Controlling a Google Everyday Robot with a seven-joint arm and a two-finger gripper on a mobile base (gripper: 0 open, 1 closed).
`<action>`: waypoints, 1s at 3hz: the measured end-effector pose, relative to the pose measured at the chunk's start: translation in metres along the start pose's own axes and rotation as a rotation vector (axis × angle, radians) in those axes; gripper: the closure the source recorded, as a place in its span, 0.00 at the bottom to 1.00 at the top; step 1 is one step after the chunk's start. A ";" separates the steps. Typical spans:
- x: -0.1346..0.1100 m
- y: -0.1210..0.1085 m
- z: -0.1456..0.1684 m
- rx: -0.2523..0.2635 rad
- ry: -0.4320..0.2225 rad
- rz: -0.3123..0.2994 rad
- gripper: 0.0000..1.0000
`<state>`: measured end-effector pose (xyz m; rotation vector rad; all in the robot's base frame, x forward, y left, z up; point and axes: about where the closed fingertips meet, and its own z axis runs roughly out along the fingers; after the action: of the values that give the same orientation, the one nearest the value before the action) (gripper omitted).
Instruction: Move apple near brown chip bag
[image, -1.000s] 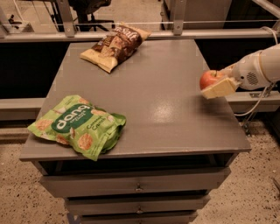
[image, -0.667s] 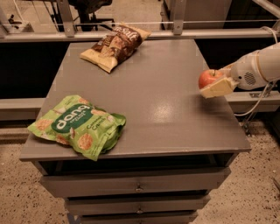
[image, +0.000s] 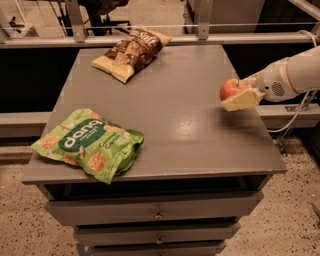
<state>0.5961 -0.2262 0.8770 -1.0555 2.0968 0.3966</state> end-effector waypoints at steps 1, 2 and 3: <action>-0.041 0.001 0.041 -0.038 -0.074 -0.015 1.00; -0.096 -0.004 0.089 -0.077 -0.151 -0.031 1.00; -0.148 0.005 0.127 -0.122 -0.212 -0.058 1.00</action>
Offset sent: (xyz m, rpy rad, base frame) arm 0.1478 0.1694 0.0347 0.2197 -0.1279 0.1358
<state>0.7107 -0.0694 0.8995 -1.0908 1.8698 0.5874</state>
